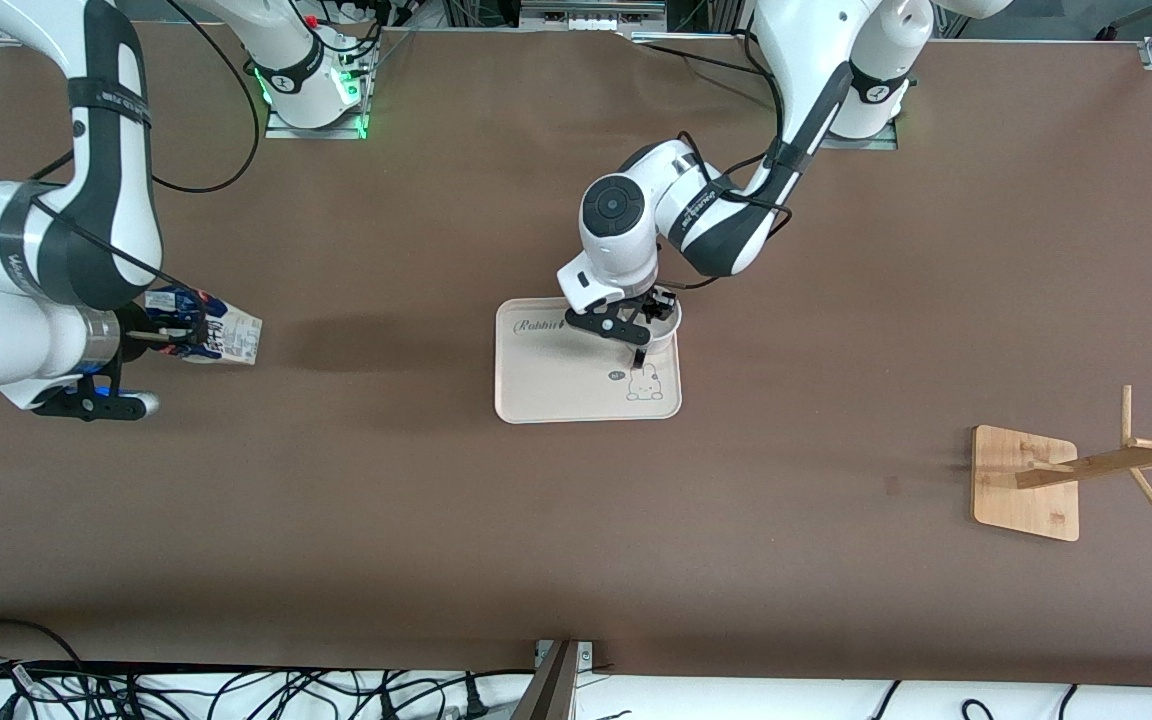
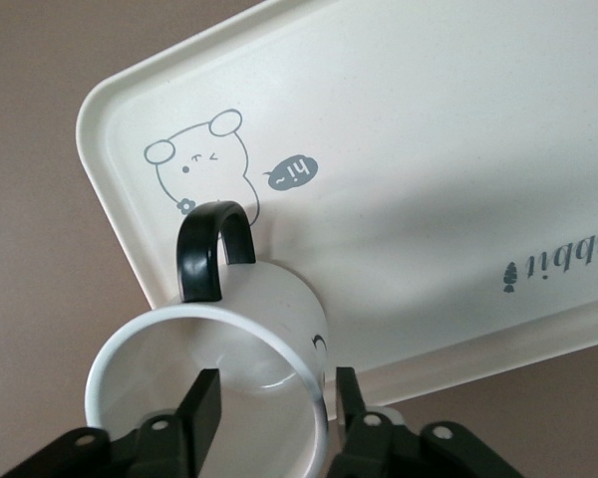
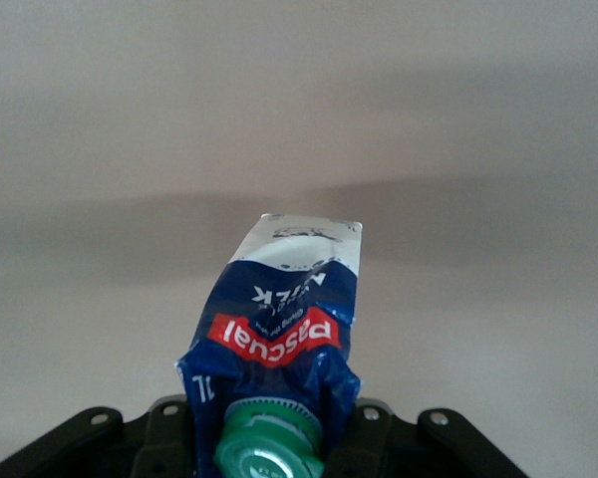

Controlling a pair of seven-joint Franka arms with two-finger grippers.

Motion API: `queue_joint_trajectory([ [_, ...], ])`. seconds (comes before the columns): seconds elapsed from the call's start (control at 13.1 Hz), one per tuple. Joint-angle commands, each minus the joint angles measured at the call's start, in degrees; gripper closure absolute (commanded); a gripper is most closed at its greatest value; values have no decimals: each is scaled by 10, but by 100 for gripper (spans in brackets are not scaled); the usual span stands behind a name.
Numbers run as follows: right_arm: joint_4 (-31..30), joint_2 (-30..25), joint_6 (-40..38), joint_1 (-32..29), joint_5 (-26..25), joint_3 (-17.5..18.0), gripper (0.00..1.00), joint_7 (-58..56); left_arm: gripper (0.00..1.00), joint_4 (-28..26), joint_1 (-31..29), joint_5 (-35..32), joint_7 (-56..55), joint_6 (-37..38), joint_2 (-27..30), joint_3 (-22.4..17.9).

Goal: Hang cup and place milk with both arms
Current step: 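Carry the carton off the tray while the left gripper grasps the mug rim, then set the carton down, open the right gripper while the left gripper carries the mug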

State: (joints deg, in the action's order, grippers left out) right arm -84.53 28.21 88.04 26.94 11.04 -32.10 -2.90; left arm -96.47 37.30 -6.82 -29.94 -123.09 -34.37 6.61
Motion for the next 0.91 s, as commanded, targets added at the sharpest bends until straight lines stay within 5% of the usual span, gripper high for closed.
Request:
queue_joint_trajectory([
  [0.0,-53,-11,60,9,13,5,61,-4,76,15,6,-14,-7,-1,-9,-5],
  [0.3,-88,-12,101,14,22,28,61,3,100,17,4,-9,-8,2,-2,-5],
  [0.46,-115,-16,122,15,25,31,61,3,100,36,1,-9,-8,14,10,-7],
  [0.76,-132,-14,138,15,25,32,60,3,100,161,-23,-13,-2,180,38,-30],
  [0.84,-132,-13,139,15,26,32,52,2,100,190,-46,-13,1,211,44,-31],
])
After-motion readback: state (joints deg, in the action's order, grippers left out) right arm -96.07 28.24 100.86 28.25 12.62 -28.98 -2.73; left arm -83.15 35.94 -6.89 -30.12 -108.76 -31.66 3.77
